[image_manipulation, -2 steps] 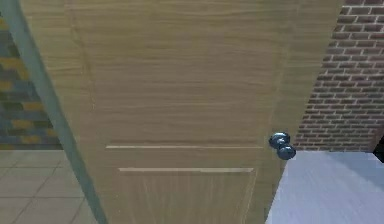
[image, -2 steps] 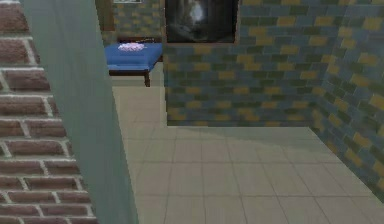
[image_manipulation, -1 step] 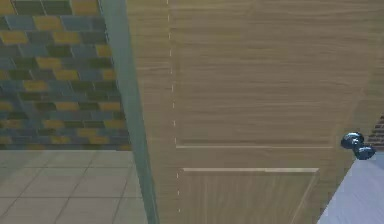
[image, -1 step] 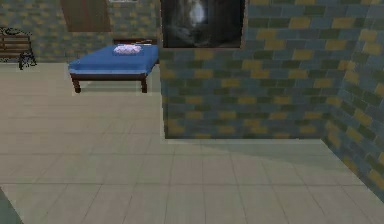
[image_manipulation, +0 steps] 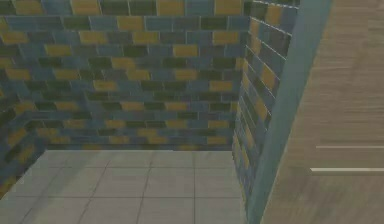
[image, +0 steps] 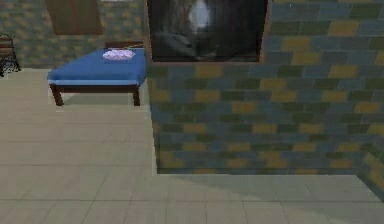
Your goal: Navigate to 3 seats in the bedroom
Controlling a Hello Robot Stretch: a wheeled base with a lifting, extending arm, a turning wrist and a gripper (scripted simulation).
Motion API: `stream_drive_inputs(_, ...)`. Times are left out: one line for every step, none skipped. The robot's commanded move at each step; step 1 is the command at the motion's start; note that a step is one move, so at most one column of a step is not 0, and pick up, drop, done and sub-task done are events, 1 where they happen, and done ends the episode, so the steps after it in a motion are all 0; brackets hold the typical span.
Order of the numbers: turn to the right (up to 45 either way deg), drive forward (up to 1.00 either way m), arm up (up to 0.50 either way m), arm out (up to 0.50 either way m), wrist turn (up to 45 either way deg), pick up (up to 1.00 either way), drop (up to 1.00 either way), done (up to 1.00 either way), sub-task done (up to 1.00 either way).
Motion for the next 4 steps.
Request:
stream_drive_inputs(-45.0, 0.00, 0.00, 0.00, 0.0, 0.00, 0.00, 0.00, 0.00)
stream_drive_inputs(-21.0, 0.00, 0.00, 0.00, 0.0, 0.00, 0.00, 0.00, 0.00)
stream_drive_inputs(0.0, 1.00, 0.00, 0.00, 0.0, 0.00, 0.00, 0.00, 0.00)
stream_drive_inputs(0.0, 1.00, 0.00, 0.00, 0.0, 0.00, 0.00, 0.00, 0.00)
